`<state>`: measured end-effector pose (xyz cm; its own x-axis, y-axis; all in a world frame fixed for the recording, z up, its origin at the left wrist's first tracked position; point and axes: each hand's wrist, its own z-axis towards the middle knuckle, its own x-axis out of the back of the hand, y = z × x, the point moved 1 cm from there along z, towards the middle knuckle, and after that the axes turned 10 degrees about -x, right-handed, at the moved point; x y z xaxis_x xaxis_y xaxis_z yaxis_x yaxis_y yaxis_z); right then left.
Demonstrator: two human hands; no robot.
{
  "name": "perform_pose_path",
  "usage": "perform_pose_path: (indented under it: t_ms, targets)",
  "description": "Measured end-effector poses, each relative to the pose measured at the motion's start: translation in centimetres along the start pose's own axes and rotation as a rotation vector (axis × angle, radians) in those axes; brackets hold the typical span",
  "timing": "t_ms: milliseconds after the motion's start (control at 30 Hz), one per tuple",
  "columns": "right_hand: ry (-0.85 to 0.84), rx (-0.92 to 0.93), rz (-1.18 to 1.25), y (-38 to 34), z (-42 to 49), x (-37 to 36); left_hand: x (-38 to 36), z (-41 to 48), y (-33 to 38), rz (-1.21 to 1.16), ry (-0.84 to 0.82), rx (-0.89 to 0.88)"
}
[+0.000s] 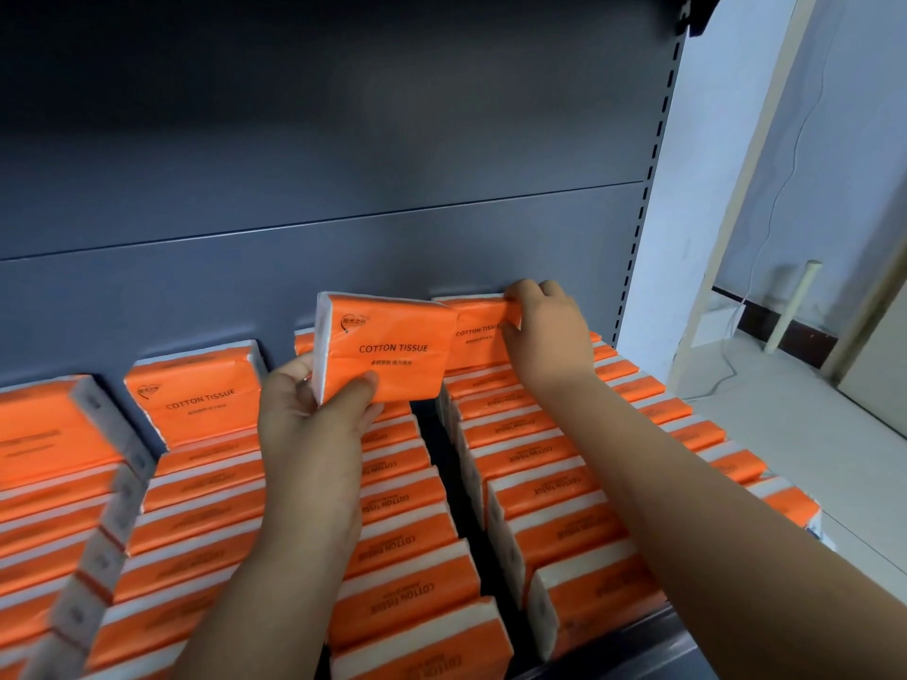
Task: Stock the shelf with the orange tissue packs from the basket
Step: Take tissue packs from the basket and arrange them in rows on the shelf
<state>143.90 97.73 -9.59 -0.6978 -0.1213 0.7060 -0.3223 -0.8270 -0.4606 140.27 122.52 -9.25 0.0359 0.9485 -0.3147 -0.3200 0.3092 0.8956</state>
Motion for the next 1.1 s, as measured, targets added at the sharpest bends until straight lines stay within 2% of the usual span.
perform_pose_path:
  t_ms: [367,600,733,800,867,967,1100]
  targets:
    - [0.041,0.048,-0.075,-0.4,-0.3,0.0,-0.2,-0.1,-0.2,-0.001,-0.011,0.013]
    - [0.035,0.017,-0.124,-1.0,-1.1,0.4,-0.3,-0.3,-0.1,-0.005,-0.023,0.038]
    - [0.147,0.089,-0.08,-1.7,-2.6,1.2,-0.4,-0.1,-0.3,-0.032,-0.033,0.059]
    - [0.076,0.138,0.035,-2.2,-3.6,1.0,-0.7,0.0,-0.6,-0.031,-0.025,0.05]
    - [-0.085,0.136,0.234,-3.0,-5.0,1.2,-1.1,0.0,-0.7,-0.032,-0.005,0.025]
    - [-0.264,-0.018,0.486,-3.9,-7.0,2.4,-2.0,-0.2,-0.6,-0.013,0.009,-0.031]
    - [-0.275,-0.145,0.57,-3.3,-7.5,3.7,-2.9,-1.0,-0.1,0.062,-0.058,-0.088]
